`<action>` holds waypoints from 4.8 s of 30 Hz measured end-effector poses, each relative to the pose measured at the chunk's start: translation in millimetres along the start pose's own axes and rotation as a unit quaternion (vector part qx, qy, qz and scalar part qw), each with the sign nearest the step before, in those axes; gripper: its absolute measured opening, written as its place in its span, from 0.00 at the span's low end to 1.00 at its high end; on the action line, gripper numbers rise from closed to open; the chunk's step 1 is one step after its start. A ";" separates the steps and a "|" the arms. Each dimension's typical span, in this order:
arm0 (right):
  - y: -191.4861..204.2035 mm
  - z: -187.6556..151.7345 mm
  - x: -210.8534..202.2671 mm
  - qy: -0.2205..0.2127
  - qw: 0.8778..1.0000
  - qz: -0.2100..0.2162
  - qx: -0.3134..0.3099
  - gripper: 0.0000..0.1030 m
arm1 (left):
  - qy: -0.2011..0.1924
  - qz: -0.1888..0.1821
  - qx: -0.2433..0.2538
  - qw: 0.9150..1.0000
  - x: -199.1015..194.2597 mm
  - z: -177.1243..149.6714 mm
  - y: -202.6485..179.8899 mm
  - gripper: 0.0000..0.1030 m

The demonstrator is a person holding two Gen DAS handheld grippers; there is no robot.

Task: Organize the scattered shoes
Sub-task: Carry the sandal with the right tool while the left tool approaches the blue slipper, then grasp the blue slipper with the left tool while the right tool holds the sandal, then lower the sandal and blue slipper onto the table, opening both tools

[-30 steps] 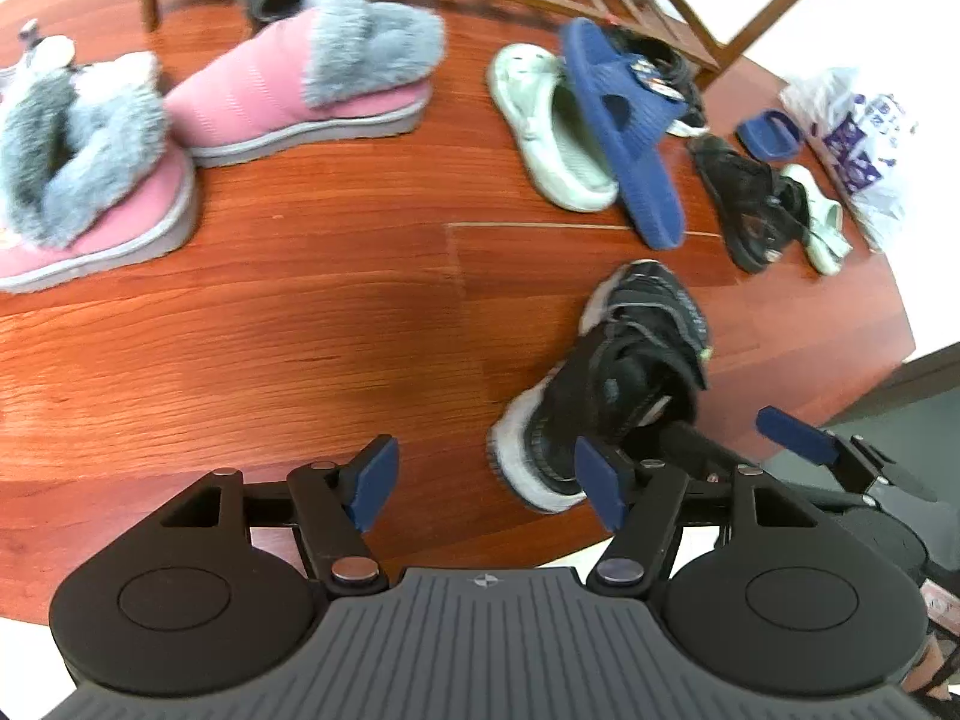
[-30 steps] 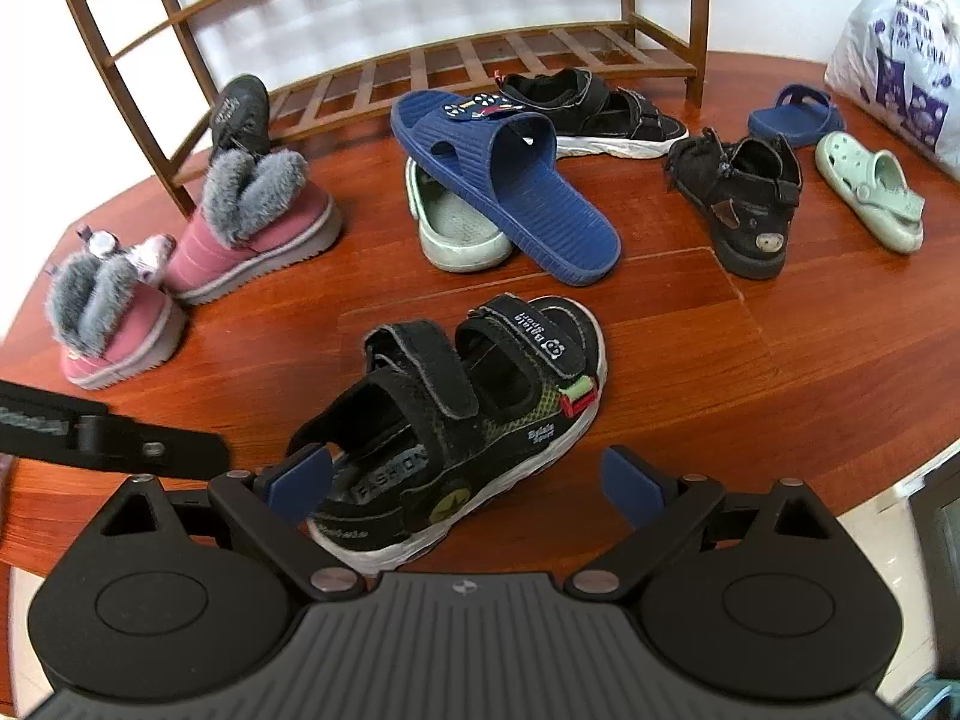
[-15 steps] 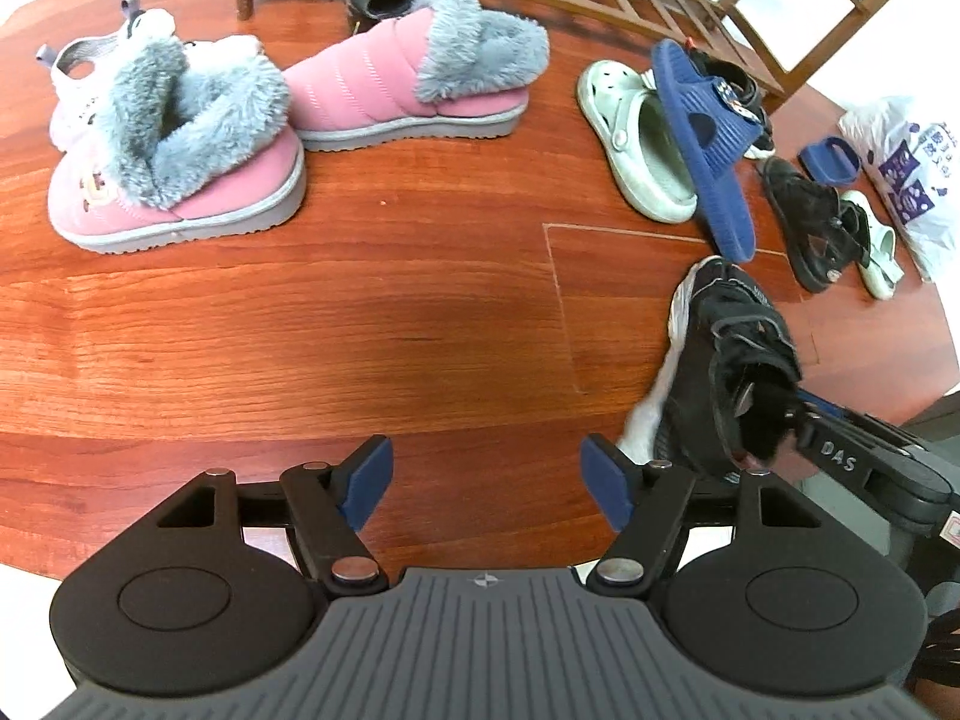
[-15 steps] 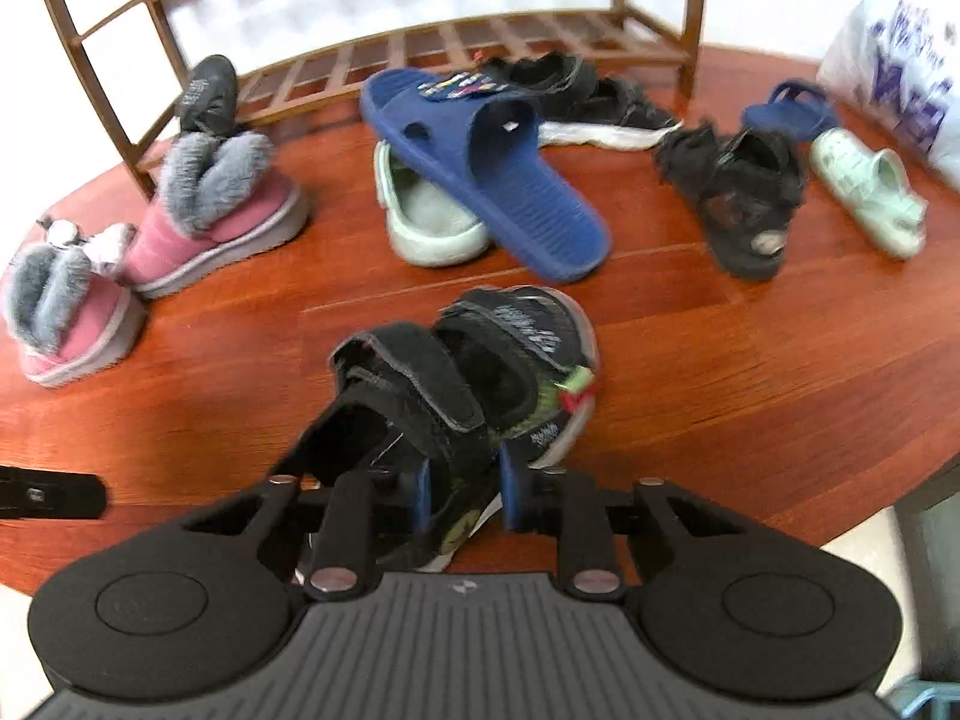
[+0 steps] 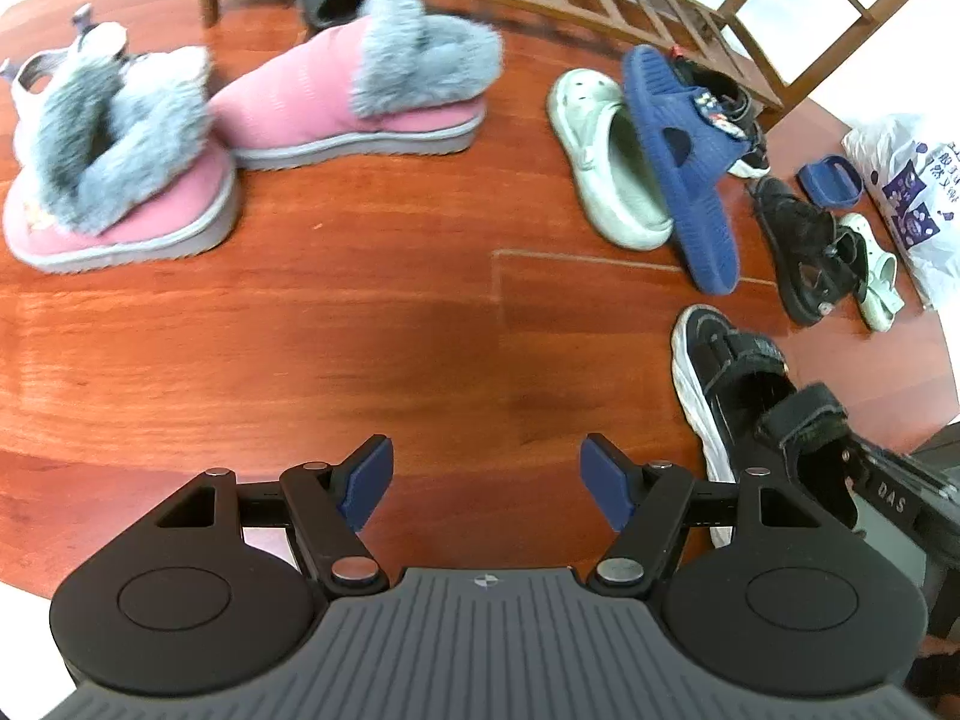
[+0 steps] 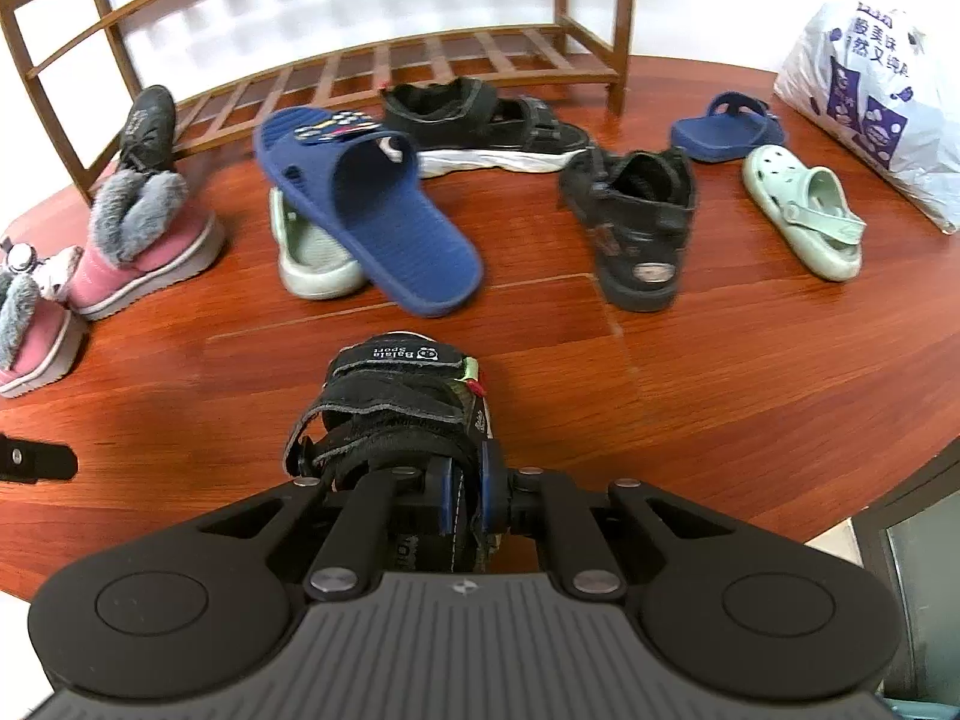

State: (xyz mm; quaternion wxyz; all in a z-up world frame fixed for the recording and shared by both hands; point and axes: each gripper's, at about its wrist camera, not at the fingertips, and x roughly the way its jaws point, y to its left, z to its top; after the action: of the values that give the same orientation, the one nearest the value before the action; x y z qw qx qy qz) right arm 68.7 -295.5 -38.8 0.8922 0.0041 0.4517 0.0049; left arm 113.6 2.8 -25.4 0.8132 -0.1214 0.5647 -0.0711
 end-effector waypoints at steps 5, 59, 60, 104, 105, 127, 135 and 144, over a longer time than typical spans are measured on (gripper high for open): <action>-43.1 3.7 -4.4 0.002 1.000 -0.016 0.002 0.09 | 0.002 0.003 0.011 1.000 12.4 8.5 -30.4 0.69; -274.1 74.5 -3.3 -0.045 0.999 -0.012 -0.022 0.66 | -0.068 0.083 -0.027 0.994 83.2 82.3 -159.9 0.51; -275.2 74.9 -4.8 -0.047 0.999 -0.010 -0.022 0.66 | -0.066 0.082 -0.032 0.994 86.0 84.6 -158.3 0.46; -270.8 74.1 -19.8 -0.046 0.998 -0.014 -0.045 0.70 | 0.009 0.018 -0.017 1.000 111.0 14.0 -192.5 0.10; -270.4 73.8 -19.6 -0.045 0.998 -0.013 -0.047 0.70 | 0.009 0.018 -0.019 1.000 110.8 14.6 -191.8 0.14; -271.9 69.8 -20.4 -0.038 0.998 -0.010 -0.041 0.79 | 0.001 0.047 -0.035 0.998 135.6 55.5 -207.5 0.84; -276.9 68.6 -21.4 -0.038 0.999 -0.014 -0.035 0.79 | 0.004 0.071 -0.033 0.997 155.7 66.5 -206.3 0.84; -282.5 67.3 -22.6 -0.038 0.999 -0.018 -0.028 0.79 | -0.005 0.069 -0.038 0.997 153.2 61.5 -202.2 0.76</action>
State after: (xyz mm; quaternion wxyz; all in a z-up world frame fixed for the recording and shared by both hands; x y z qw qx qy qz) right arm 111.0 -578.5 15.9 0.9084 -0.0291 0.4172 0.0011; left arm 229.4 -223.0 -86.9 0.8140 -0.1135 0.5696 0.0076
